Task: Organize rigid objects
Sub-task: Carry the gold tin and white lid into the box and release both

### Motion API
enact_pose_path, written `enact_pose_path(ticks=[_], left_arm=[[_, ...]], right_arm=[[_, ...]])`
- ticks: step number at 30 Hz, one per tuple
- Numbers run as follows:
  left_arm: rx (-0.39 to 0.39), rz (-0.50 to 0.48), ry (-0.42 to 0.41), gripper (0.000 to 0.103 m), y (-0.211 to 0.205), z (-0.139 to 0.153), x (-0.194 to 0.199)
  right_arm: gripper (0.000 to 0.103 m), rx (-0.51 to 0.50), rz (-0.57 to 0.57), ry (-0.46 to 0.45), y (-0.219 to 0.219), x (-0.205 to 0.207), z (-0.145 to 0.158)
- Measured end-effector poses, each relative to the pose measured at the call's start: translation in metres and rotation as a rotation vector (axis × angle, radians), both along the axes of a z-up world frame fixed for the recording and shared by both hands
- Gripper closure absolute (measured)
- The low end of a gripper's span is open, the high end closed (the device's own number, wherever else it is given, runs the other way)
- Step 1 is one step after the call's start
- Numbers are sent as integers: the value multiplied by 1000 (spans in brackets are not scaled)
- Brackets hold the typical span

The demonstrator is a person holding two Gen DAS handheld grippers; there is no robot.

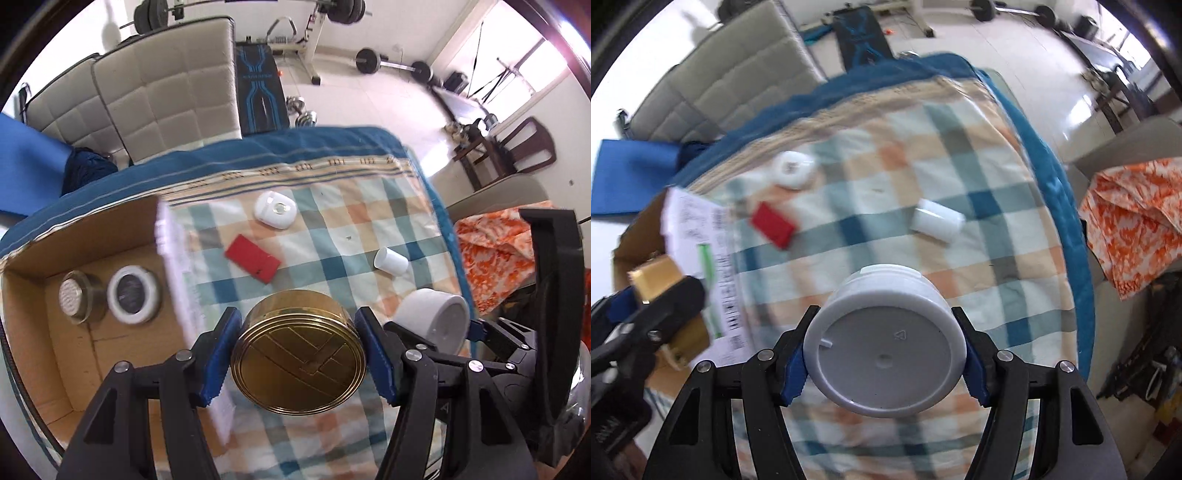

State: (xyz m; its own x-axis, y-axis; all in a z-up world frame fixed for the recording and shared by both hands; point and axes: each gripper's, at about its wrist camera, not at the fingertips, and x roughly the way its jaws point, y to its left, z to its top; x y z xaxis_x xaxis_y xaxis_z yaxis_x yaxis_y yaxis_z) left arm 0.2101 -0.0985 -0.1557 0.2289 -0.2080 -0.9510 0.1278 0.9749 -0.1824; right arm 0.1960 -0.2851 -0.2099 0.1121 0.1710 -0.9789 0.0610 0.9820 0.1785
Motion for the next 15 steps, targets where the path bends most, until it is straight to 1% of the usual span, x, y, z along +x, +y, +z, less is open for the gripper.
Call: enact_pose_path(ticks=[2, 5, 6, 8, 10, 13, 15], left_arm=[[-2, 18, -25, 41, 26, 18, -9], [-2, 55, -52, 41, 68, 38, -21], [6, 68, -57, 41, 82, 42, -25], [30, 107, -67, 41, 114, 47, -32], [57, 150, -65, 41, 146, 47, -39], [102, 222, -42, 41, 197, 33, -44], [126, 258, -20, 41, 222, 19, -43]], right_arm=[[33, 16, 53, -22, 41, -7, 27], [33, 37, 108, -53, 95, -18, 53], [33, 41, 132, -57, 109, -20, 56], [33, 67, 167, -59, 142, -24, 57], [33, 74, 202, -59, 179, -28, 55], [33, 85, 236, -45, 225, -27, 45], [33, 78, 258, -30, 254, -26, 36]])
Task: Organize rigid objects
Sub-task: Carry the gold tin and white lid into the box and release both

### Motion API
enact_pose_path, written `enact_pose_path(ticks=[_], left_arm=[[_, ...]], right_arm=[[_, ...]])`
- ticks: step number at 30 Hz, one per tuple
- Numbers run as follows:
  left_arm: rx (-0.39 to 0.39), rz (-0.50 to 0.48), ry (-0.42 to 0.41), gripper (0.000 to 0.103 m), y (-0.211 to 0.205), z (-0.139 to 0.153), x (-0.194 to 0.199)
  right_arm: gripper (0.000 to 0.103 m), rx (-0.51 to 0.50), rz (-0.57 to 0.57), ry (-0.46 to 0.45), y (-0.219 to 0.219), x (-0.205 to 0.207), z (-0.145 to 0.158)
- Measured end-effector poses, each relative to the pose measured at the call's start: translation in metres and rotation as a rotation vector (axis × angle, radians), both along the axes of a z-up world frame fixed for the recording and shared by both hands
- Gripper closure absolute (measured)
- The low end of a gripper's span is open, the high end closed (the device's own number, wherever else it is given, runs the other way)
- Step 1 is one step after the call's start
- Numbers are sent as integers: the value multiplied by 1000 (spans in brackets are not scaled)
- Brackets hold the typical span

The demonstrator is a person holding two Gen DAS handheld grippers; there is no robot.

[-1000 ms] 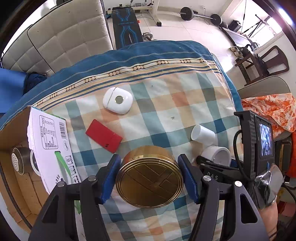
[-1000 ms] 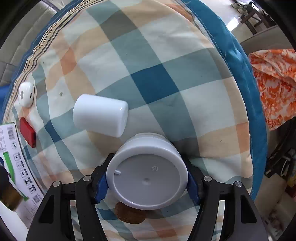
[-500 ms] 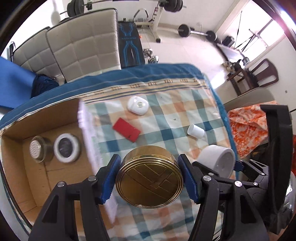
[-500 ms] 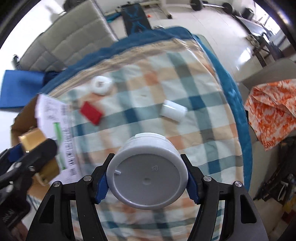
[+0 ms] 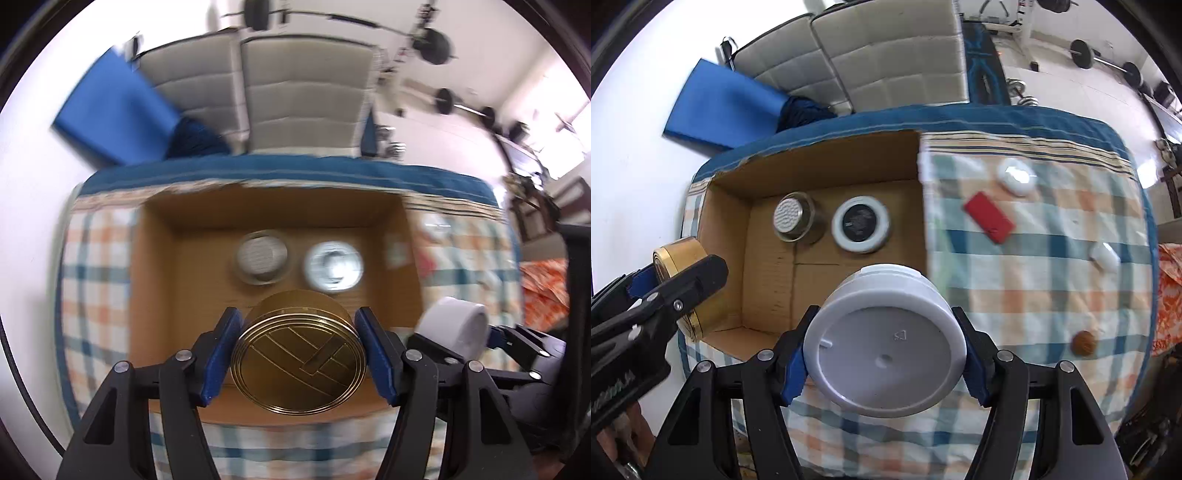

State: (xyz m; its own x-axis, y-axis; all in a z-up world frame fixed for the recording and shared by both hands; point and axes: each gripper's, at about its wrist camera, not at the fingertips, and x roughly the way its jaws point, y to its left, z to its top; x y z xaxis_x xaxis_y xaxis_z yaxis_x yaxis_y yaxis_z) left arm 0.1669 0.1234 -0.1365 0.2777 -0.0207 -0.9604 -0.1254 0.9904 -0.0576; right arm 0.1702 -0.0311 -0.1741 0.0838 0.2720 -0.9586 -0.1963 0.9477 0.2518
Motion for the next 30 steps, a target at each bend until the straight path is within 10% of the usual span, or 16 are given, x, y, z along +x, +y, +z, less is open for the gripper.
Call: enact_pose_path(ticks=[16, 30], left_arm=[[67, 95, 221, 41, 84, -143, 42], [6, 120, 280, 41, 99, -177, 51]], right_arm=[[33, -173, -28, 134, 62, 30, -130], [32, -224, -50, 212, 64, 42, -169]])
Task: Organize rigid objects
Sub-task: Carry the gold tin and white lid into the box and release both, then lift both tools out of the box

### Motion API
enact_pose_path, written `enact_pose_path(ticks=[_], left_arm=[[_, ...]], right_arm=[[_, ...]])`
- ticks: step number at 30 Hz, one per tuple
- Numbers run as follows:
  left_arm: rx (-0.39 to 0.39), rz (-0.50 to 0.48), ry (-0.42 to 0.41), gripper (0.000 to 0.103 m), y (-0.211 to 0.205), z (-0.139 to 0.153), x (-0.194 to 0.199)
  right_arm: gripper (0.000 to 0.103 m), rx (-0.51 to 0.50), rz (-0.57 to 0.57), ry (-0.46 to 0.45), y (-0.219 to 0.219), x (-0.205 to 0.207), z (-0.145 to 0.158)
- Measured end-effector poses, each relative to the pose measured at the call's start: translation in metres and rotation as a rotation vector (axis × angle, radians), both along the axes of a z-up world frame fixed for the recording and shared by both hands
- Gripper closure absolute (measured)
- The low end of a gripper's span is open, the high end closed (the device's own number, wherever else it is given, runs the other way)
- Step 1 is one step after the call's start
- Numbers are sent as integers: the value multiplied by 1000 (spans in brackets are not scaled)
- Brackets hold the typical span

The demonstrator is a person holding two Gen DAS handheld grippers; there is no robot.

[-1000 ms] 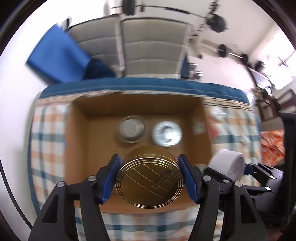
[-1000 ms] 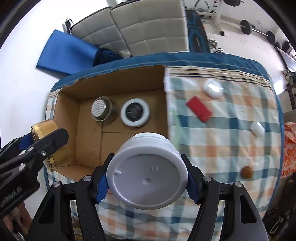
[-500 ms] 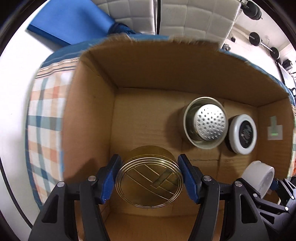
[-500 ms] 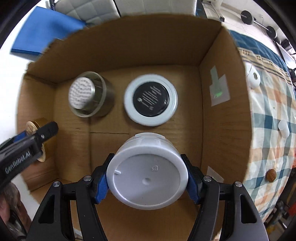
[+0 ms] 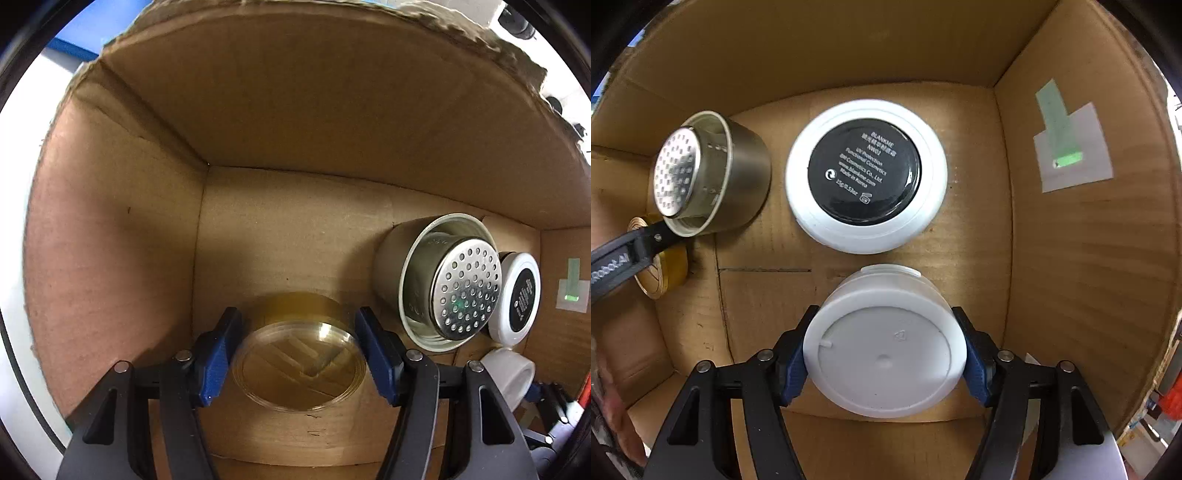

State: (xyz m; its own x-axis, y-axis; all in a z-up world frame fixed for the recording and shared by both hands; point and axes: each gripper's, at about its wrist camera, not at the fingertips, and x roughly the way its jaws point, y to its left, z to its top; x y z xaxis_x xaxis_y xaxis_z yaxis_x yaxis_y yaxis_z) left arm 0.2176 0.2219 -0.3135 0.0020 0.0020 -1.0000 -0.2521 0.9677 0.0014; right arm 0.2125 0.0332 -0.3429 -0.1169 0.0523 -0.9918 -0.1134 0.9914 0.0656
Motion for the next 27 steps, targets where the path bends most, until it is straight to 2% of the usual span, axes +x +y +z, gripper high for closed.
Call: enact_pose_path(ticks=[4, 6, 9, 13, 15, 17, 25, 26, 27], left_arm=[[-23, 7, 17, 37, 2, 2, -7], [-35, 3, 17, 29, 1, 6, -12], [-42, -1, 21, 18, -2, 14, -19], [-49, -6, 11, 12, -7, 30, -29], [-57, -5, 9, 1, -9, 40, -35], [-54, -16, -7, 0, -13, 53, -42], [-43, -36, -88, 0, -30, 108, -77], [-39, -34, -94, 0, -32, 115, -67], [-39, -36, -103, 0, -32, 121, -72]], right_arm=[[32, -4, 1, 15, -3, 3, -2], [32, -2, -6, 29, -2, 4, -2], [28, 14, -3, 27, -3, 6, 4], [15, 53, -1, 15, -2, 3, 25], [11, 65, 0, 6, -3, 2, 36], [6, 75, 18, -6, 3, -1, 48], [6, 88, 56, -67, 1, -17, 97], [6, 92, 59, -72, -4, -25, 102], [6, 102, 59, -80, -7, -30, 110]])
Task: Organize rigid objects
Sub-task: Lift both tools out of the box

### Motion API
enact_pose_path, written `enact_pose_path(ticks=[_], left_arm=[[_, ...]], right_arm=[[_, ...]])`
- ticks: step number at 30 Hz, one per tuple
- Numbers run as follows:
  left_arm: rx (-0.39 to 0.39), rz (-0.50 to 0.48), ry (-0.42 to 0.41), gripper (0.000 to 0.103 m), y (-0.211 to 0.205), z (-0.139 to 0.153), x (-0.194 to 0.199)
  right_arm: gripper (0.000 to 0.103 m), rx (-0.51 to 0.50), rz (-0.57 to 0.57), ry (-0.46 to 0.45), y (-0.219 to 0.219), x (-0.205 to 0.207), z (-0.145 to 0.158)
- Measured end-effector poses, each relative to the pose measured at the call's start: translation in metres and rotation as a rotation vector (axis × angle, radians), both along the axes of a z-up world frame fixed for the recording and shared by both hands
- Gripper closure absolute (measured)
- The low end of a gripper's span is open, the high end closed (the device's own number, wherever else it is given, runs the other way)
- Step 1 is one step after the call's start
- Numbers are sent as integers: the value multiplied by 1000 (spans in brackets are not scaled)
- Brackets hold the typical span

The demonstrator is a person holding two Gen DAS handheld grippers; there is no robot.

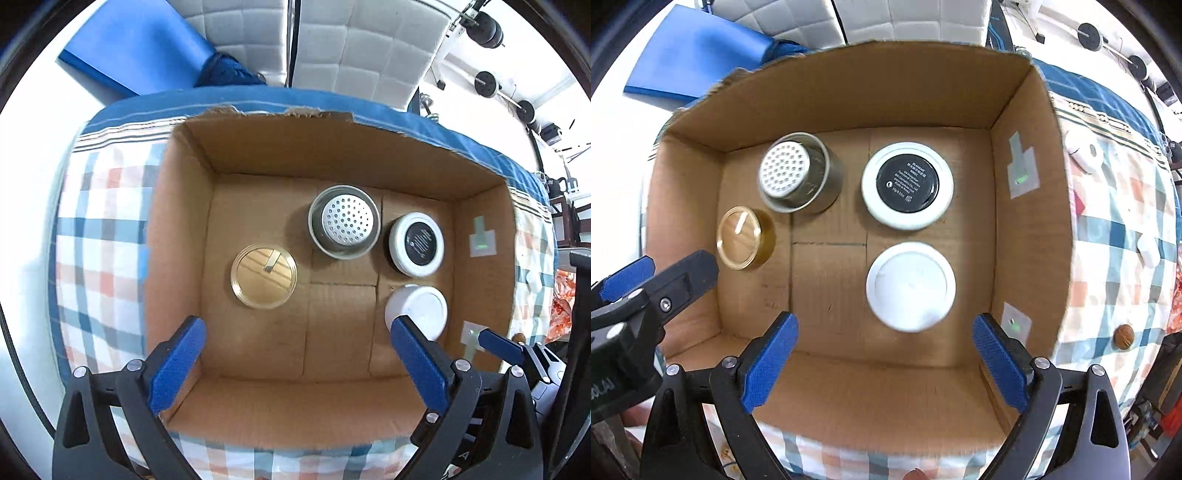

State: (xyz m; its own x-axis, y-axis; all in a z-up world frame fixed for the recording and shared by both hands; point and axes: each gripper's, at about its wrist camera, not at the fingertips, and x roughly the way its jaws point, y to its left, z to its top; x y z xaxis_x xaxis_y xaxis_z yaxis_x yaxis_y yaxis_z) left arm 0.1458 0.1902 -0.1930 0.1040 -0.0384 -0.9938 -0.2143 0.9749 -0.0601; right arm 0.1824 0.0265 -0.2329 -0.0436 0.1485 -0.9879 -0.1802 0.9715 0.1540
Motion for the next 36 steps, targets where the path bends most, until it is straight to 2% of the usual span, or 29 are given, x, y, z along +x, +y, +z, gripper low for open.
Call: enact_pose_path(ticks=[1, 3, 6, 7, 12, 18, 23, 26, 31, 36], left_arm=[[-4, -2, -7, 0, -2, 5, 12], [-1, 1, -29, 0, -6, 18, 10], [-6, 0, -61, 0, -15, 38, -4], [-3, 4, -69, 0, -17, 44, -7], [21, 17, -123, 0, -23, 61, -27], [37, 24, -138, 0, -32, 73, -45], [47, -8, -167, 0, -58, 88, -43], [35, -54, -187, 0, -89, 95, -34], [-7, -153, -201, 0, -161, 94, -6], [-15, -232, -164, 0, -232, 68, 27]], right_arm=[[6, 6, 3, -9, -2, -4, 8], [6, 13, 6, -29, -6, -15, 20], [6, 24, 13, -67, -12, -35, 41], [6, 28, 13, -73, -9, -37, 40], [6, 37, 18, -133, -21, -56, 70], [6, 66, 35, -189, -26, -67, 86], [6, 98, 12, -188, -50, -70, 95], [6, 100, -37, -185, -85, -67, 98], [6, 52, -186, -172, -175, -59, 95], [6, -24, -375, -113, -279, -45, 58]])
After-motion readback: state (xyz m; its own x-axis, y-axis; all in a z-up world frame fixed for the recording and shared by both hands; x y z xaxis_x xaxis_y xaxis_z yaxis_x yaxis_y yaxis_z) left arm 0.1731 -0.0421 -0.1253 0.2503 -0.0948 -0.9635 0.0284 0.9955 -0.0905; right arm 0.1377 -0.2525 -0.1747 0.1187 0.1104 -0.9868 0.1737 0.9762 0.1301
